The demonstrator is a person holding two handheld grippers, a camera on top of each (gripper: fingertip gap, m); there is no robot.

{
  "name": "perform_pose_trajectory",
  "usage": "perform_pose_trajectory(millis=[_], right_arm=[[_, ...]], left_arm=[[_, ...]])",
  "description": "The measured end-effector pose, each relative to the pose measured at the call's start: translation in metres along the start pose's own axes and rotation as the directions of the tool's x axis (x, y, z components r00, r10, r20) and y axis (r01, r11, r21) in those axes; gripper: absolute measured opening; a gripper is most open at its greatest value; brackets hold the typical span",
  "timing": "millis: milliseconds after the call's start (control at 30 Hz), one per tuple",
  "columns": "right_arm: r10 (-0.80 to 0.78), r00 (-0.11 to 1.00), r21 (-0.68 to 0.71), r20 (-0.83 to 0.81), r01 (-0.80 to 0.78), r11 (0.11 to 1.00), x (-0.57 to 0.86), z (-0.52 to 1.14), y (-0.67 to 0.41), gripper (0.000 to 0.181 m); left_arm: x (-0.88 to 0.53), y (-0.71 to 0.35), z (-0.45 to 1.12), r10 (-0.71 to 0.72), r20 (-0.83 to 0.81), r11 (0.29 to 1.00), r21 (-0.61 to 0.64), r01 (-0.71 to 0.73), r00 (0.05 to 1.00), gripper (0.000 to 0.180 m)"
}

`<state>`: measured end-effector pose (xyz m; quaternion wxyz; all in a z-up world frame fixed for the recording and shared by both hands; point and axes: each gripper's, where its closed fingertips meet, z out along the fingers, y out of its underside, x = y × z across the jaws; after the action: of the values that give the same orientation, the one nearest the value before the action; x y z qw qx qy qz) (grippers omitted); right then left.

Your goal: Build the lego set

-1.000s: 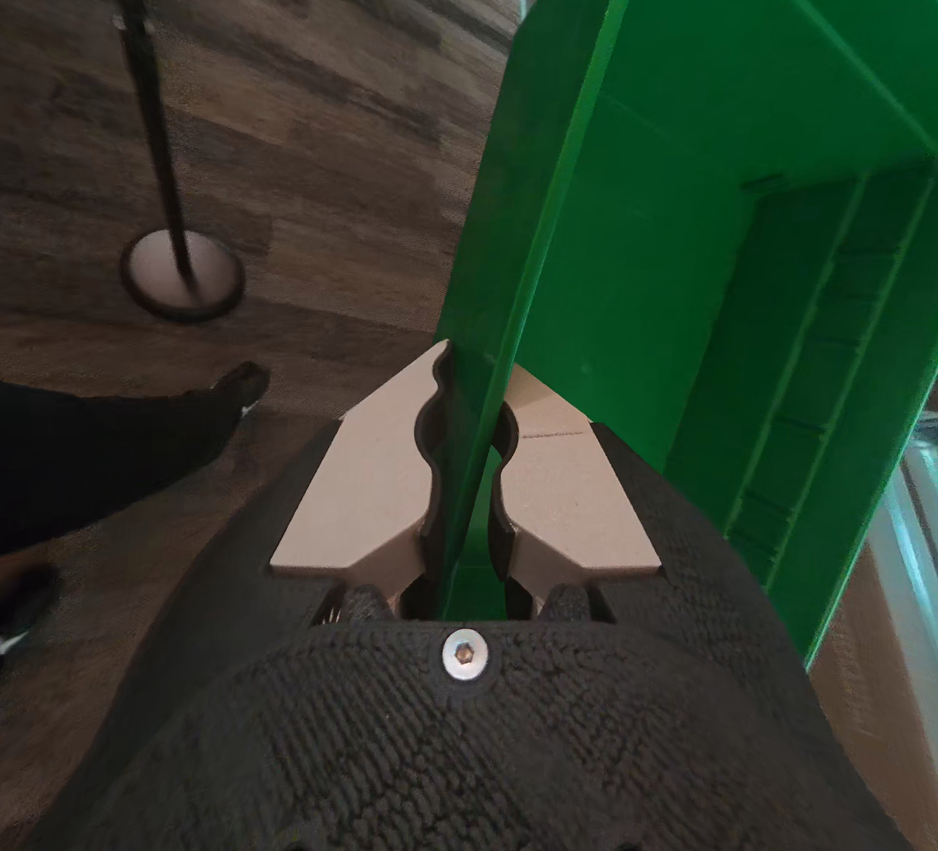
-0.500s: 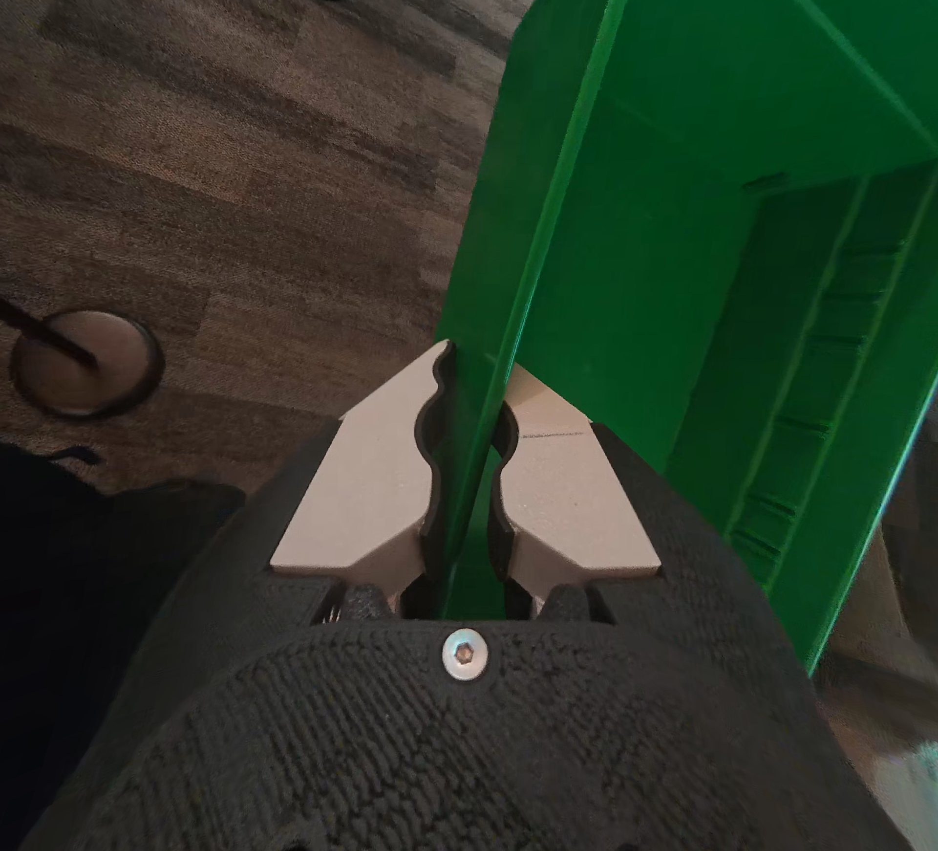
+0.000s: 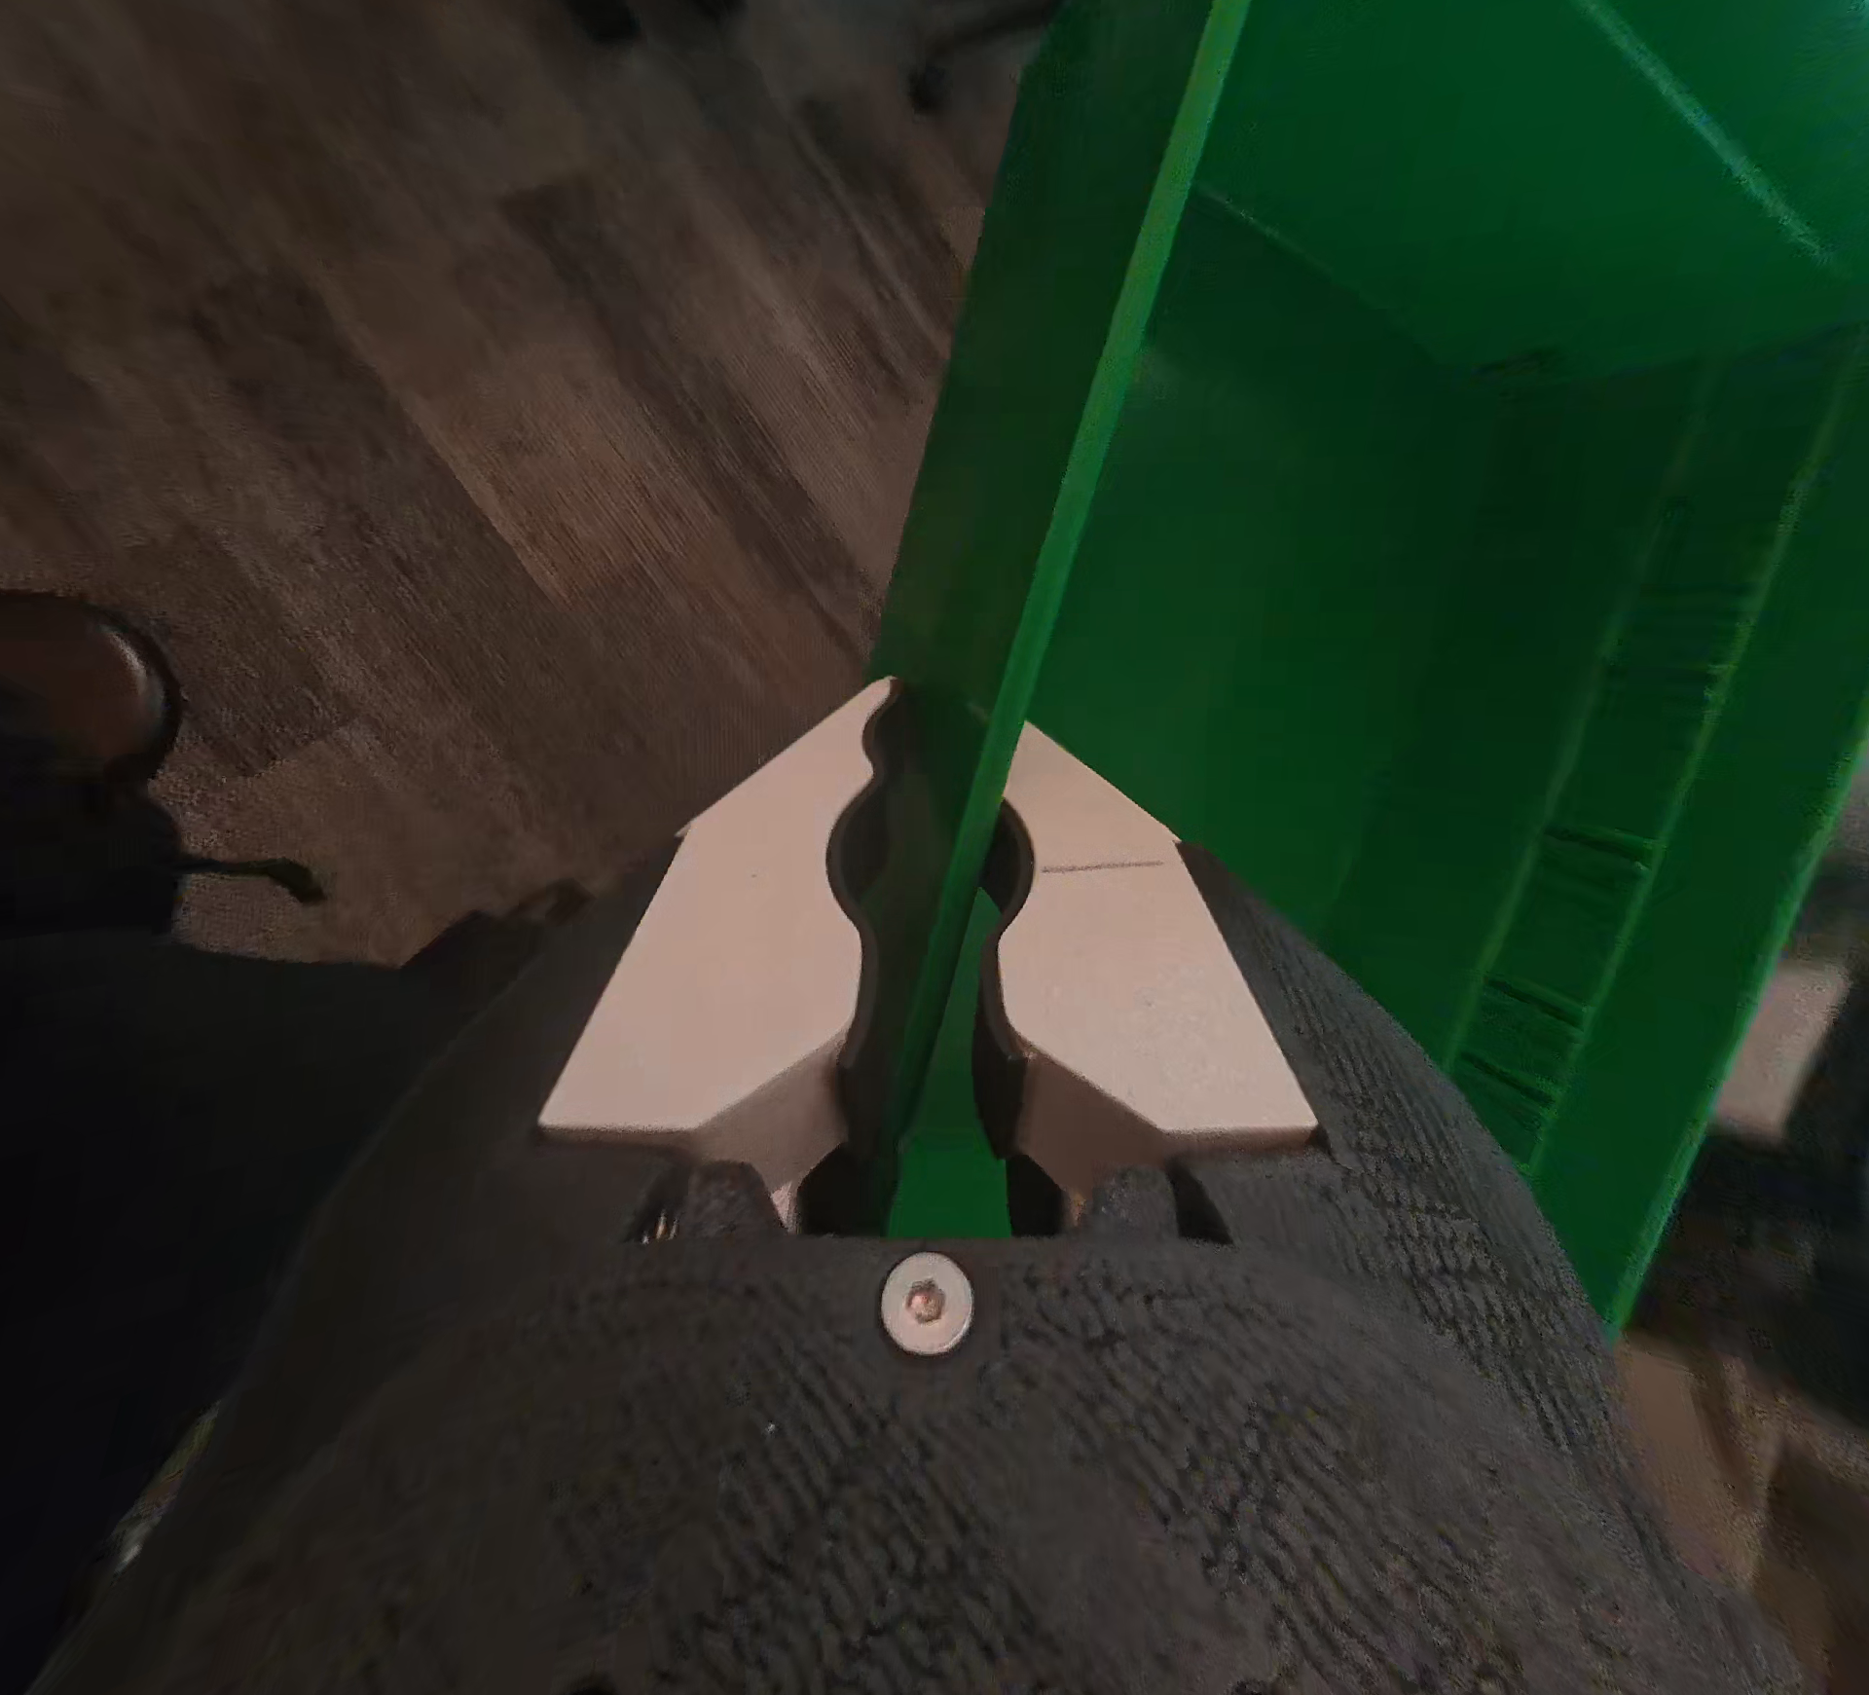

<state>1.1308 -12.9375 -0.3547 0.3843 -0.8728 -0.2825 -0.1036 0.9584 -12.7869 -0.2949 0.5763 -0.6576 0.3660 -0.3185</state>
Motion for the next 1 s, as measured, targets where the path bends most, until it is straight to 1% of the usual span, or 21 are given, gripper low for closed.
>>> perform_pose_trajectory(millis=[33, 100, 200, 267, 333, 500, 533, 600, 700, 767, 900, 1000], right_arm=[[-0.053, 0.998, 0.032, 0.046, 0.052, 0.998, 0.012, 0.024, -0.020, 0.008], [-0.149, 0.981, 0.084, 0.124, 0.139, 0.987, 0.029, 0.072, -0.062, 0.008], [-0.274, 0.941, 0.180, 0.200, 0.240, 0.954, 0.039, 0.142, -0.133, 0.008], [-0.323, 0.915, 0.255, 0.240, 0.261, 0.931, 0.038, 0.185, -0.186, 0.008], [-0.371, 0.889, 0.325, 0.269, 0.279, 0.904, 0.034, 0.226, -0.239, 0.008], [-0.473, 0.837, 0.440, 0.277, 0.327, 0.836, 0.015, 0.326, -0.372, 0.008], [-0.482, 0.827, 0.453, 0.288, 0.325, 0.830, 0.011, 0.344, -0.399, 0.008], [-0.505, 0.802, 0.479, 0.320, 0.322, 0.816, 0.002, 0.374, -0.456, 0.008], [-0.553, 0.751, 0.556, 0.360, 0.304, 0.774, -0.011, 0.416, -0.541, 0.008], [-0.596, 0.719, 0.590, 0.358, 0.321, 0.741, -0.021, 0.446, -0.593, 0.007], [-0.697, 0.628, 0.639, 0.346, 0.386, 0.665, -0.048, 0.513, -0.701, 0.007], [-0.755, 0.551, 0.669, 0.355, 0.414, 0.617, -0.074, 0.569, -0.785, 0.008]], left_arm=[[-0.026, -0.002, 0.005, 0.010, 0.066, 1.000, -0.004, -0.009, 0.998, 0.054], [-0.078, -0.002, 0.008, 0.006, 0.205, 1.000, -0.018, -0.002, 0.979, 0.053], [-0.149, 0.005, -0.003, -0.039, 0.363, 0.999, -0.004, 0.044, 0.931, 0.052], [-0.200, 0.020, -0.017, 0.012, 0.481, 0.998, -0.056, 0.017, 0.877, 0.051], [-0.246, 0.033, -0.029, 0.063, 0.559, 0.995, -0.096, -0.011, 0.826, 0.047], [-0.360, 0.043, -0.043, 0.110, 0.630, 0.993, -0.111, -0.051, 0.769, 0.047], [-0.387, 0.043, -0.045, 0.105, 0.639, 0.992, -0.120, -0.037, 0.762, 0.047], [-0.431, 0.042, -0.050, 0.078, 0.648, 0.990, -0.138, 0.016, 0.757, 0.049], [-0.489, 0.028, -0.063, 0.026, 0.676, 0.996, -0.082, 0.041, 0.736, 0.049], [-0.524, 0.025, -0.073, -0.001, 0.698, 0.995, -0.067, 0.067, 0.717, 0.049], [-0.587, 0.030, -0.106, 0.038, 0.780, 0.994, -0.090, 0.053, 0.625, 0.050], [-0.635, 0.037, -0.137, 0.073, 0.849, 0.993, -0.112, 0.045, 0.523, 0.052]])
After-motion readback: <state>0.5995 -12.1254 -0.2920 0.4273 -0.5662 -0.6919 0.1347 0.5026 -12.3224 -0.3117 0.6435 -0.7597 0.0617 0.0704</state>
